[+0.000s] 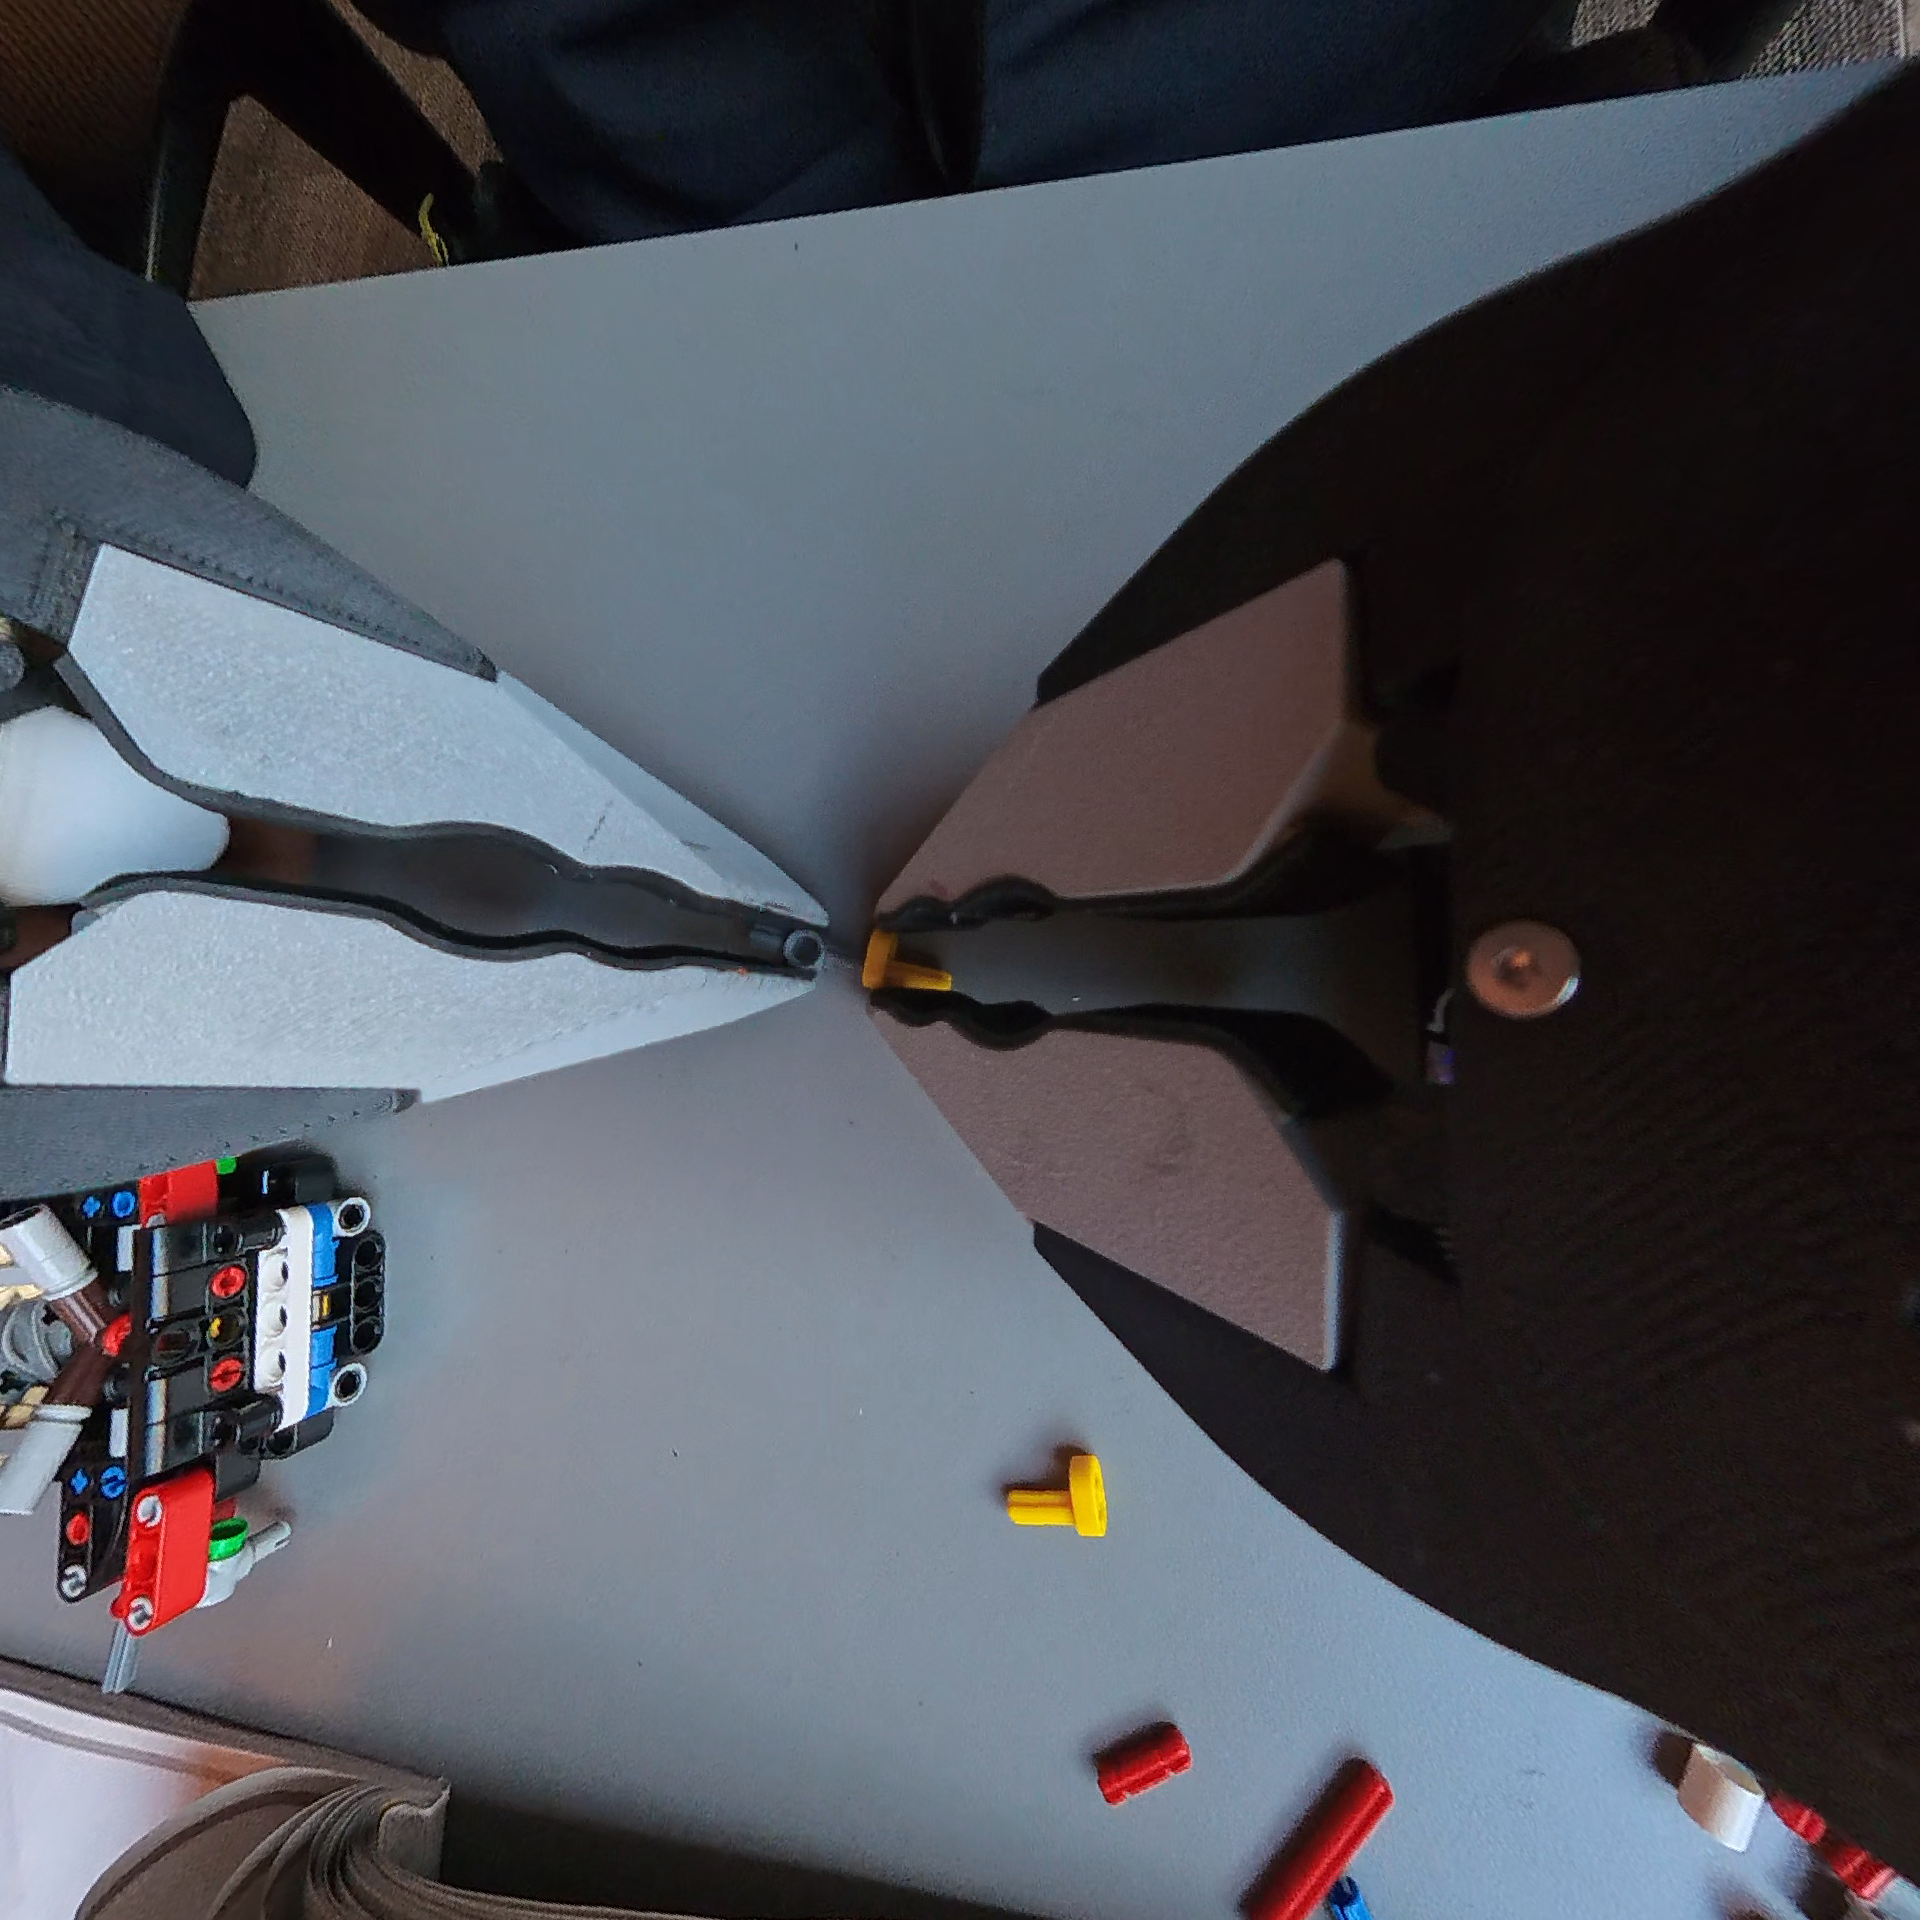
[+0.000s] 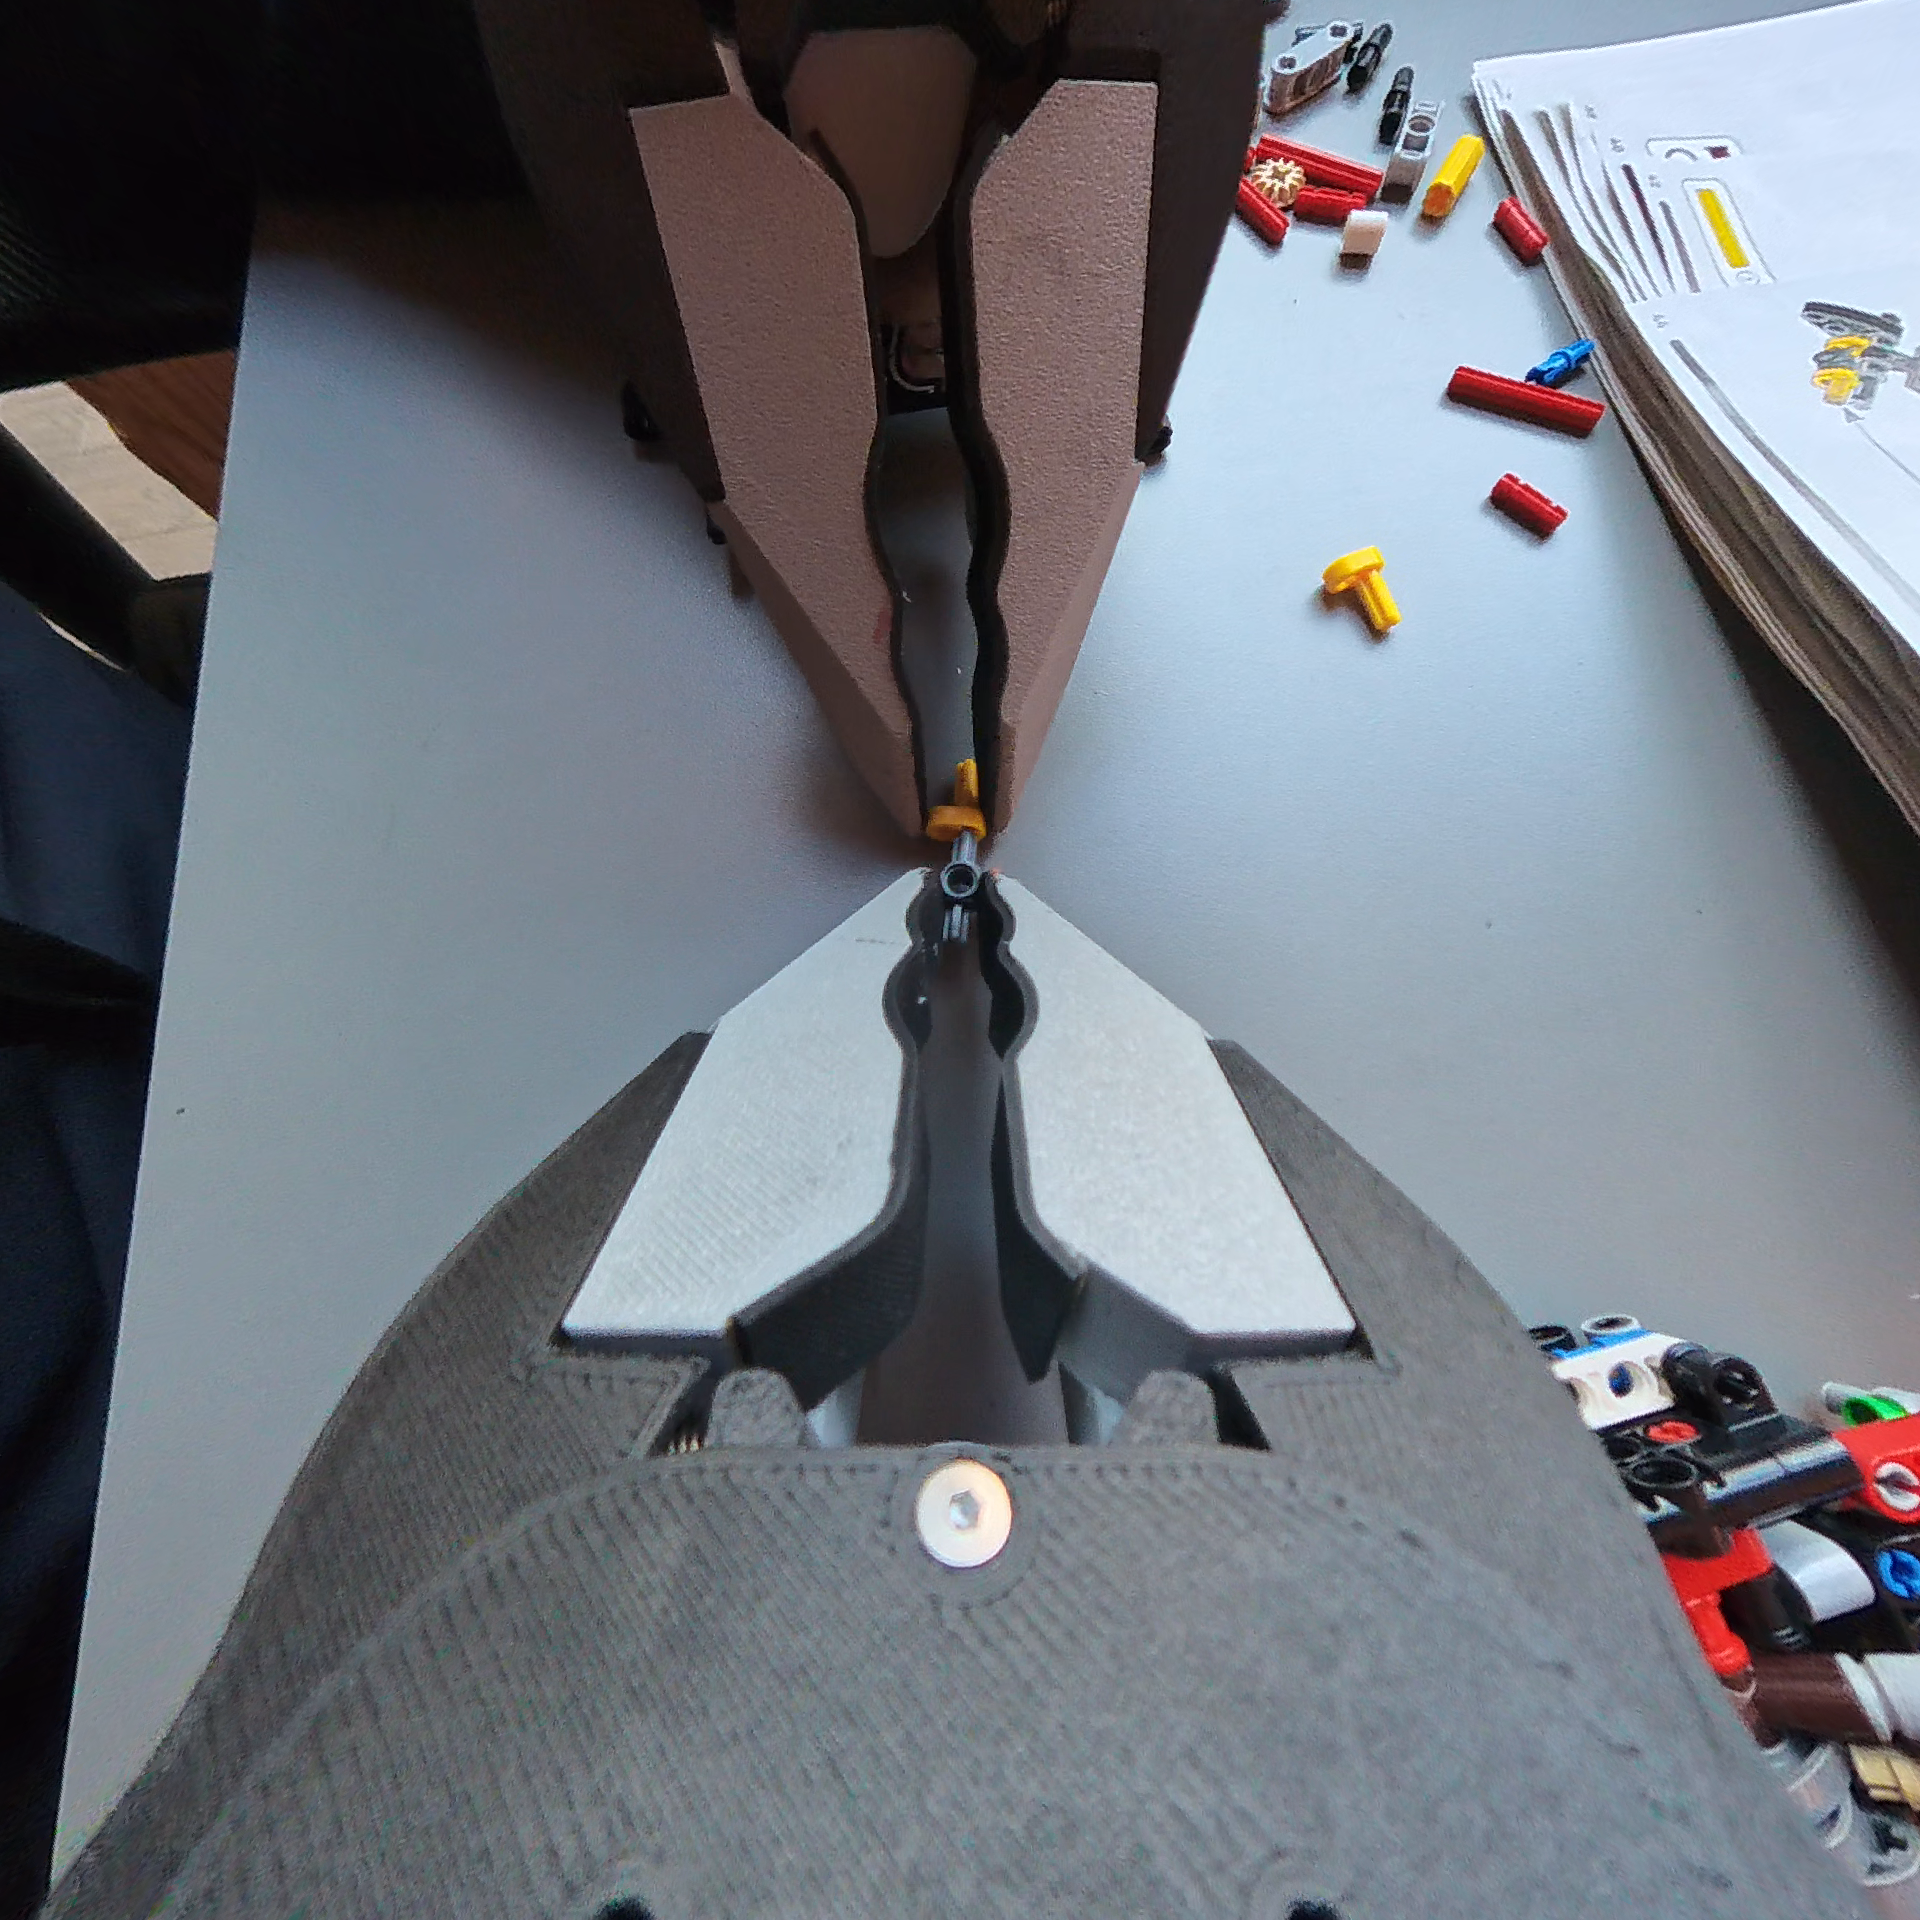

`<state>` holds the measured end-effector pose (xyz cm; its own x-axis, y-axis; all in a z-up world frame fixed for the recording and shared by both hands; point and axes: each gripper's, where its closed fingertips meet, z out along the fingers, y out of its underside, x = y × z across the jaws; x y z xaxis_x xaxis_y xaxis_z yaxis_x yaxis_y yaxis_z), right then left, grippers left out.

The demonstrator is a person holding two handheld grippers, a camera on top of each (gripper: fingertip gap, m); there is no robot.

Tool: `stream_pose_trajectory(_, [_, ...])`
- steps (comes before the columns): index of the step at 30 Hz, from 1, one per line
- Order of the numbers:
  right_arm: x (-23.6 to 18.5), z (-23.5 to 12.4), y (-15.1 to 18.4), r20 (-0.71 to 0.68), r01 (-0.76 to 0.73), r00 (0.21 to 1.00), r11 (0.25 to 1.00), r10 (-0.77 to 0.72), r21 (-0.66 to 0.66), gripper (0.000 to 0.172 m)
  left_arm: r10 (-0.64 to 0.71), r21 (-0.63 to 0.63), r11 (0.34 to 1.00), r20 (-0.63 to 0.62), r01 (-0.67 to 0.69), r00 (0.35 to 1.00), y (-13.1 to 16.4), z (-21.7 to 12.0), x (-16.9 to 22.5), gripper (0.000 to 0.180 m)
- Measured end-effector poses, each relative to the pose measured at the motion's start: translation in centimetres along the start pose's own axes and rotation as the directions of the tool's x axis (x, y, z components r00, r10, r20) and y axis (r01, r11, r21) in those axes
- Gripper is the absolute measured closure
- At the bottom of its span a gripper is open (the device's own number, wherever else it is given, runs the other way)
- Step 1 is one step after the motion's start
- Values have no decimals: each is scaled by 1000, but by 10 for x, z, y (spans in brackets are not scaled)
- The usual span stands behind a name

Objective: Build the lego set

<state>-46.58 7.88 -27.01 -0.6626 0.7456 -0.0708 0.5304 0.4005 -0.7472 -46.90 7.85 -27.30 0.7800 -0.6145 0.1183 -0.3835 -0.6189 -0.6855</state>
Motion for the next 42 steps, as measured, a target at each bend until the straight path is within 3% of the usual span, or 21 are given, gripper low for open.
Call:
stream_pose_trajectory(7, [0,0,0,-6,18,1000,1000,-18,-6,168,-4,2,1000,-4,4,1000,0,0,0,172])
stream_pose_trajectory(14, [2,3,0,-76,131,988,991,-133,-24,168,-40,5,999,-26,40,999,1,-1,0,173])
stream_pose_trajectory(22, [3,-5,-11,20,-3,1000,997,2,72,168,-82,40,995,-106,87,991,2,-6,-1,172])
stream_pose_trajectory(26, [4,-22,-25,64,-87,995,976,76,199,168,-51,171,982,-150,77,987,-12,-23,-2,172])
stream_pose_trajectory(31, [3,-39,-38,137,-166,982,942,131,292,168,68,398,917,-206,20,976,-41,-47,8,173])
stream_pose_trajectory(36, [-2,-42,-43,135,-144,985,939,106,313,168,104,487,873,-239,27,965,-53,-58,15,173])
stream_pose_trajectory(42, [-7,-48,-50,151,-132,985,923,81,363,168,207,585,809,-182,-63,961,-64,-73,24,173])
